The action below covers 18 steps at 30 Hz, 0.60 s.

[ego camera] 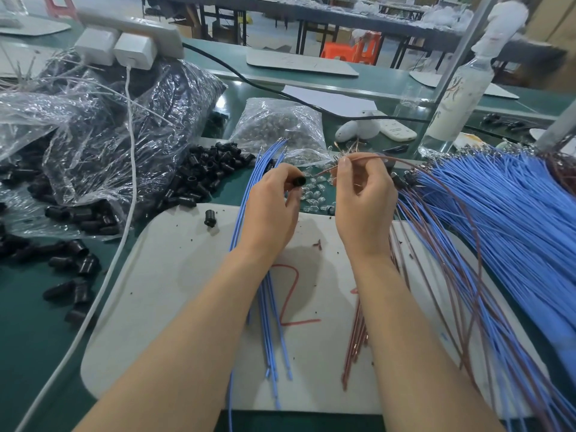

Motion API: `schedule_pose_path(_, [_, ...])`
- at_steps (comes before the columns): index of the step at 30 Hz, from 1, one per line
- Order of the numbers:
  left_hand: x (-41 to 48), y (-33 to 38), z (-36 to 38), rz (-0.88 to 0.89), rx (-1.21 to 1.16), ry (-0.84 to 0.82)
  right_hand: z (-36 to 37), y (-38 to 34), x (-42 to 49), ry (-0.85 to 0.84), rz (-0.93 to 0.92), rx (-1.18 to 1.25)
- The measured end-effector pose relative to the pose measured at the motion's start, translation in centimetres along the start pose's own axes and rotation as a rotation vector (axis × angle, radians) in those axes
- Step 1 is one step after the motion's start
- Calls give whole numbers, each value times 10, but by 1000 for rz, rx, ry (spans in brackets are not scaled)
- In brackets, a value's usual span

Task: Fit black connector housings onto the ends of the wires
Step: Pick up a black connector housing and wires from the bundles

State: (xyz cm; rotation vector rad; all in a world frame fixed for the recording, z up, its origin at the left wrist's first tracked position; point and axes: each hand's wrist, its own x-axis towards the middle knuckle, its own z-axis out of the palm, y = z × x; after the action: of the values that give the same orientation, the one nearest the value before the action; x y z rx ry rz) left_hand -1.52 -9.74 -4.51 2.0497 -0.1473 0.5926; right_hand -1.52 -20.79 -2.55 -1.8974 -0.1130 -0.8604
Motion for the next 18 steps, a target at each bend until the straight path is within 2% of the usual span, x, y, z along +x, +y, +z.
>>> schedule_pose_path(18, [-1,-1,0,23,16,-22,5,3,-5,-77,-204,-74])
